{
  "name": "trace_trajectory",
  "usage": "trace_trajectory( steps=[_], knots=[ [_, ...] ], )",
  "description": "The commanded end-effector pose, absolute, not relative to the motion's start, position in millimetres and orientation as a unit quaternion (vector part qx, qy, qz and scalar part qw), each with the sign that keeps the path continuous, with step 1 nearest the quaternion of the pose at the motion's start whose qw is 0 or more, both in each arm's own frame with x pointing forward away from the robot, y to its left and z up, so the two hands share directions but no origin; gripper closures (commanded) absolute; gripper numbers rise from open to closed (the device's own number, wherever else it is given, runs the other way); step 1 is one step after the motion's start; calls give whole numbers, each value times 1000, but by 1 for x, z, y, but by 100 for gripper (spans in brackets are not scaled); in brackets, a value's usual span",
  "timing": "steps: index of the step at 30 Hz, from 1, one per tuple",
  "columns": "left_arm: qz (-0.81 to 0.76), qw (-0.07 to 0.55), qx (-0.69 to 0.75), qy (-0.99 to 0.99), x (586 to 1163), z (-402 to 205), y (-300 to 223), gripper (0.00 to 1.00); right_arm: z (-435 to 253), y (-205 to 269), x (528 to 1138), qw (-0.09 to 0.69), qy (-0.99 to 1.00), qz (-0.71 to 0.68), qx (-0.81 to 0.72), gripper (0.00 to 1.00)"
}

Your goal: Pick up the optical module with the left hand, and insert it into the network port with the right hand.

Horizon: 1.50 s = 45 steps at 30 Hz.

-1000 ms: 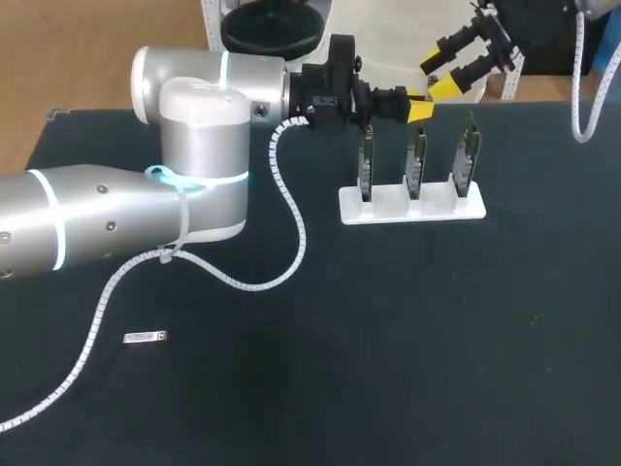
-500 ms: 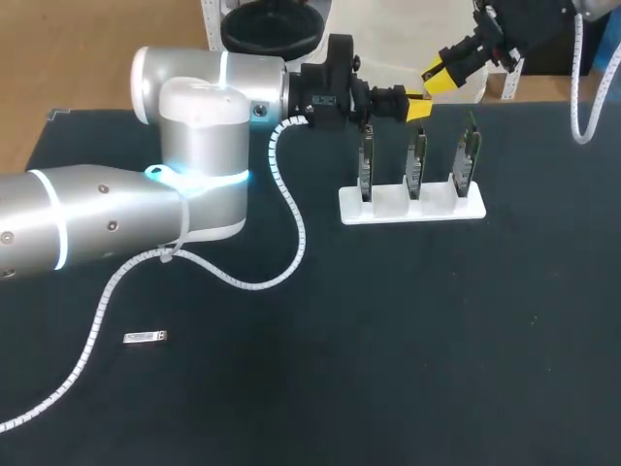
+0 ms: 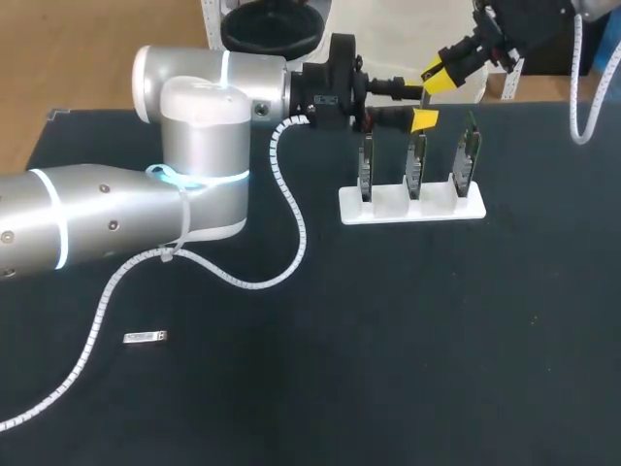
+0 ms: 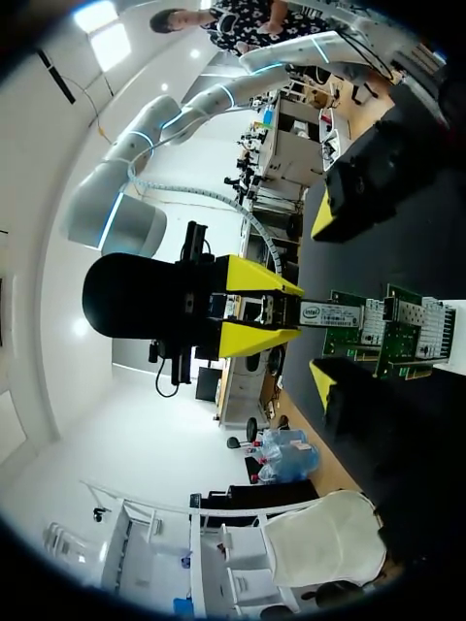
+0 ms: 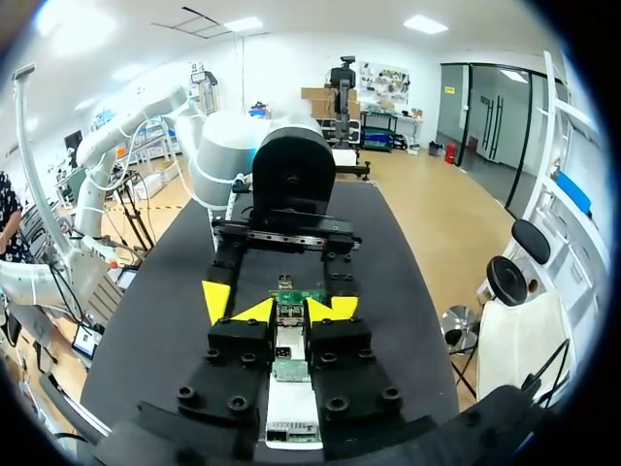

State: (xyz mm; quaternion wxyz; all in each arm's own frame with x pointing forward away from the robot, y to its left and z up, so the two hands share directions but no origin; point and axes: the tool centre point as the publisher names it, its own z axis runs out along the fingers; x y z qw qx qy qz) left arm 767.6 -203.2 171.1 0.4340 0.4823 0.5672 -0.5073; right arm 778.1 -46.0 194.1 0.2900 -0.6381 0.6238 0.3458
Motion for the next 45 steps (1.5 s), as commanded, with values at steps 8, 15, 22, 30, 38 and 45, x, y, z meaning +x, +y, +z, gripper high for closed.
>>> trace_trajectory(
  steps=[8, 15, 22, 30, 38, 45],
  knots=[
    [-463, 433, 508, 583, 764, 173, -195, 0, 193, -47, 778, 293, 625, 343, -638, 100],
    [-424, 417, 527, 607, 758, 167, -183, 0, 193, -49, 778, 294, 626, 341, -637, 100],
    [-379, 396, 559, 623, 758, 158, -176, 0, 193, -52, 779, 296, 627, 340, -635, 100],
    [-367, 349, 566, 651, 764, 152, -176, 0, 191, -52, 780, 296, 627, 340, -635, 100],
    [-355, 330, 576, 659, 765, 146, -176, 0, 192, -52, 781, 298, 627, 340, -635, 100],
    [-343, 327, 584, 659, 764, 144, -177, 0, 192, -52, 781, 297, 627, 339, -635, 100]
  ],
)
